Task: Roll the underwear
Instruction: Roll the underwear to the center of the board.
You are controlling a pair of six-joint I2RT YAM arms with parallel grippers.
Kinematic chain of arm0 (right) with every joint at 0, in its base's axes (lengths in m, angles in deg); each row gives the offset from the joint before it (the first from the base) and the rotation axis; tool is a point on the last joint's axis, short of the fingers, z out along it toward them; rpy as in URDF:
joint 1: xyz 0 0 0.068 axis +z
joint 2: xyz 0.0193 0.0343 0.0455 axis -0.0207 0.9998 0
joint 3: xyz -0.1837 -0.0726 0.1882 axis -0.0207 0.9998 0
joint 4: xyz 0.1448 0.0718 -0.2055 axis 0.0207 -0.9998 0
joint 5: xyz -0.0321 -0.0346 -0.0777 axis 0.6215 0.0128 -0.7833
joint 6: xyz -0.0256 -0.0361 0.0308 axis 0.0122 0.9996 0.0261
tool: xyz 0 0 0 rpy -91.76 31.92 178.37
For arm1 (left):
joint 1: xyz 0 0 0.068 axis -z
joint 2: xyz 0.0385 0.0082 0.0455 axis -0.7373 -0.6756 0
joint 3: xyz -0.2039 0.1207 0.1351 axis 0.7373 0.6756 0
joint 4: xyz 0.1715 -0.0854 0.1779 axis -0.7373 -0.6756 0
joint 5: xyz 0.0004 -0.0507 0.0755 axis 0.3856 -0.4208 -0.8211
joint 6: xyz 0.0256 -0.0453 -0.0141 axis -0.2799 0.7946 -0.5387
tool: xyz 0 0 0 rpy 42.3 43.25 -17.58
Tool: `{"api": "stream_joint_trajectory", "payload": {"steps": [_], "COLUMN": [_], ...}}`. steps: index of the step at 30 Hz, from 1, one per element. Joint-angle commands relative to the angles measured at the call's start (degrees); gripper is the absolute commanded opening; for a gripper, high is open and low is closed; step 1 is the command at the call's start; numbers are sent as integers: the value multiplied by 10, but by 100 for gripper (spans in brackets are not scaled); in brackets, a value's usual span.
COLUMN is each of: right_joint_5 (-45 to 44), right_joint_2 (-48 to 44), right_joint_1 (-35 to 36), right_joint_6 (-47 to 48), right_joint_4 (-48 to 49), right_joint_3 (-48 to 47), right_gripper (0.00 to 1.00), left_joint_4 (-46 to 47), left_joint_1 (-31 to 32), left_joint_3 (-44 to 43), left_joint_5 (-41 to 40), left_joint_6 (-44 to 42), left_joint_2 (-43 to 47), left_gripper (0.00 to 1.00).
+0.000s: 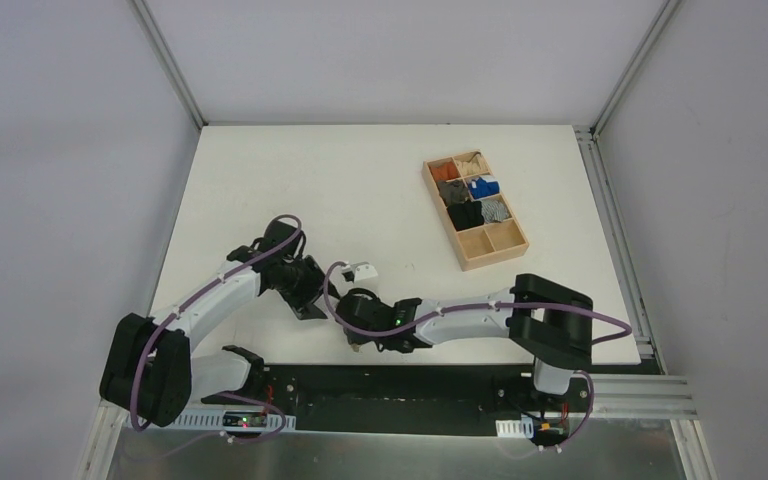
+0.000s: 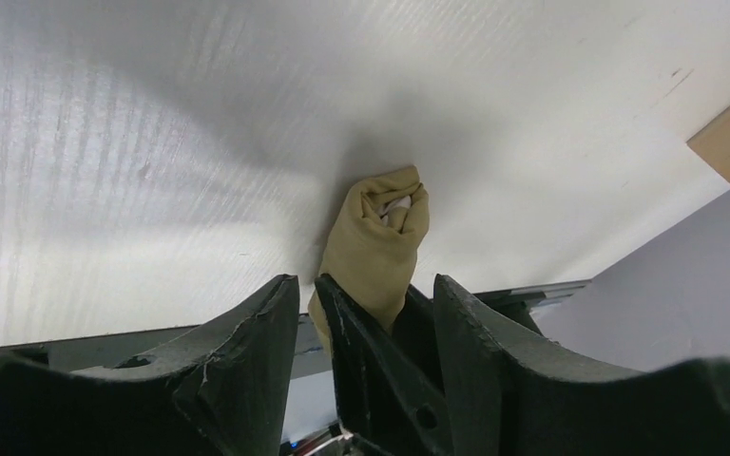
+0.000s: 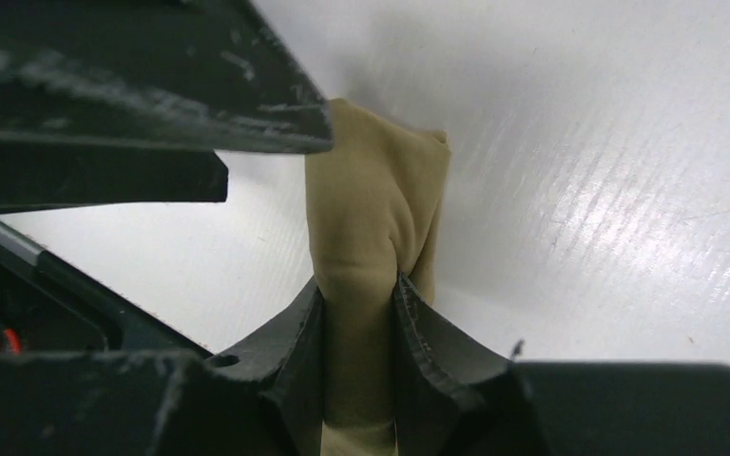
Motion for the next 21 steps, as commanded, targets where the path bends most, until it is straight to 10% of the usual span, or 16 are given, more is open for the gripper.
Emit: {"api": "stream_joint_trajectory", "payload": {"steps": [1,21], "right_joint_5": [78,250], "right_joint_2": [-6,-32], "right_joint_1": [-29,-96], "right_joint_6": [-35,-95], "right_joint_4": [9,204], "right_joint_3": [43,172], "right_gripper": [0,0], "left_joint_4": [-32,132], "left_joint_1": [-6,26], "left_joint_3": [-18,45], "left_joint_5": [28,103], "left_joint_6": [-30,-37], "left_joint_2": [13,-59], "left_gripper": [53,61]}}
